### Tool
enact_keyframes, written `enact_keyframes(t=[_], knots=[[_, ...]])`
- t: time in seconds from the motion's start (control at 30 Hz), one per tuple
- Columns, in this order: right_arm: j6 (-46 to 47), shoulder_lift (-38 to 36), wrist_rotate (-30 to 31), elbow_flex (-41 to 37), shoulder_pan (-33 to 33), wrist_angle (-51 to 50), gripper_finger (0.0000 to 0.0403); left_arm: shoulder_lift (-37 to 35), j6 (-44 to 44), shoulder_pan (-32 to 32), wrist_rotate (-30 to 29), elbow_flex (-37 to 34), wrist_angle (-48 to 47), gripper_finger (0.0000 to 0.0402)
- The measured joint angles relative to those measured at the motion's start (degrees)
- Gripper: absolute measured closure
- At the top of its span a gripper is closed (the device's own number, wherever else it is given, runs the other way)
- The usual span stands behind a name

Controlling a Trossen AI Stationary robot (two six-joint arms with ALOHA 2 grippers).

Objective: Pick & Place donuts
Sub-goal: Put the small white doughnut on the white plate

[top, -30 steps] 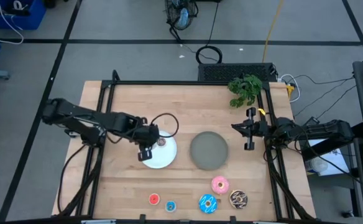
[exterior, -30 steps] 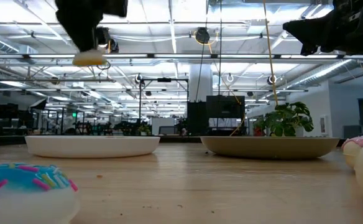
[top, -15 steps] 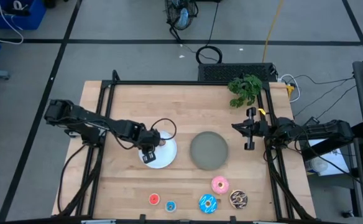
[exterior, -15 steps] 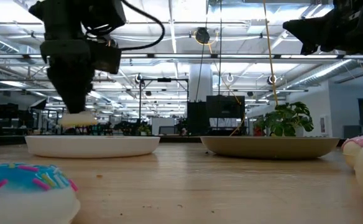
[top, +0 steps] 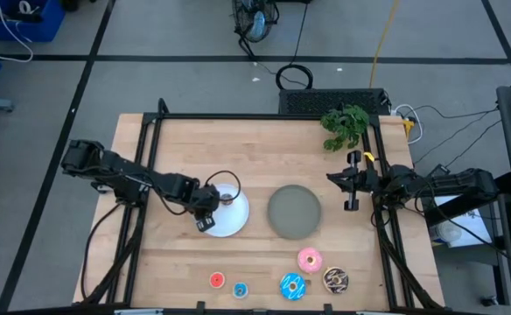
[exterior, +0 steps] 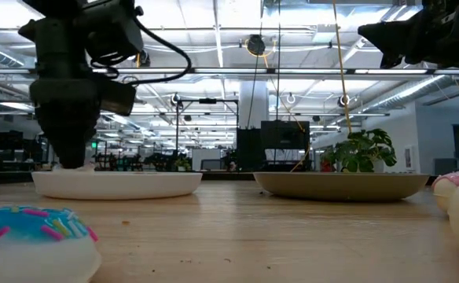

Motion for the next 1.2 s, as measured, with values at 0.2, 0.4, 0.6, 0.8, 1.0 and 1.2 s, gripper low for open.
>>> enact_keyframes(t=[0.2, 0.4, 0.6, 0.8, 1.0, 1.2], knots=[[0.0, 0.0, 0.0, 0.0, 0.0, 0.0, 0.0403, 0.0, 2.1, -0.1, -1.3, -0.5, 0.6, 0.0230], [0.0, 0.0, 0.0, 0.0, 0.0, 0.0, 0.0403, 0.0, 4.4, -0.1, -1.4, 0.4, 1.2, 0.0168], [0.0, 0.0, 0.0, 0.0, 0.0, 0.0, 0.0403, 0.0, 8.4, -0.1, -0.7, 6.2, -2.2, 0.0150], [0.0, 0.0, 0.0, 0.0, 0.0, 0.0, 0.0403, 0.0, 10.7, -1.7, -1.3, 7.6, -3.6, 0.0194], [0.0, 0.0, 0.0, 0.0, 0.0, 0.0, 0.0403, 0.0, 13.1, -4.1, -3.9, 6.7, -5.0, 0.0365], [0.1, 0.0, 0.0, 0.0, 0.0, 0.3, 0.0403, 0.9, 12.8, -4.1, -4.9, 6.7, -3.9, 0.0382]])
